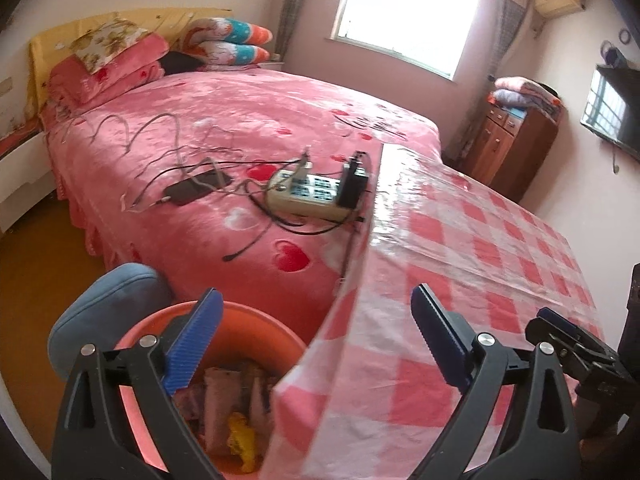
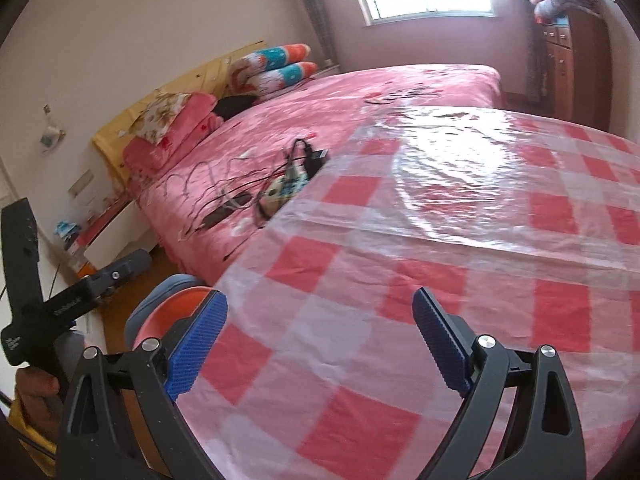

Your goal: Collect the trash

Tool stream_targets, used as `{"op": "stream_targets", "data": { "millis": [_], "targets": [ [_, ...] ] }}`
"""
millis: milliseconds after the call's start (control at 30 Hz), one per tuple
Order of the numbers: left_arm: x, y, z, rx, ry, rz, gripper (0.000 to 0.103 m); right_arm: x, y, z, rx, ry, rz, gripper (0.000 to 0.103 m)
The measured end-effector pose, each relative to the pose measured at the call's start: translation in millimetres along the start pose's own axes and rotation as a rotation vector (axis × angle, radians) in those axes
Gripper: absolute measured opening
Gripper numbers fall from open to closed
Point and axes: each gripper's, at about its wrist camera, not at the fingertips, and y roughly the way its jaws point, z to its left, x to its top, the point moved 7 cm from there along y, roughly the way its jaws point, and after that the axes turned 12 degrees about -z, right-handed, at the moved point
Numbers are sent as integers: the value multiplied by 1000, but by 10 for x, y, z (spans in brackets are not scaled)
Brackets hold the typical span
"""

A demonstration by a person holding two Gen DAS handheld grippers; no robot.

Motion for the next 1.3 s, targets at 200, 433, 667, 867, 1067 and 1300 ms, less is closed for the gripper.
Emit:
{"op": "stream_targets", "data": {
  "millis": [200,433,667,867,1067,1300],
  "targets": [
    [6,32,-403,-54,38,6,96,35,-139,-320,-52,25,-31,93],
    [-15,101,-869,-105,88,18,96,109,-327,-628,-107,43,-73,93],
    [-61,177,-1318,-147,137,33,96,172,-522,-963,-174,59,-113,93],
    [-92,246,-1647,-178,154,46,96,210,-662,-1240,-251,59,-141,93],
    [-160,309,-1978,-201,180,65,96,262,-804,-1492,-336,39,-176,93],
    [-221,355,-2331,-228,219,84,96,282,-965,-1799,-407,42,-206,93]
  ]
}}
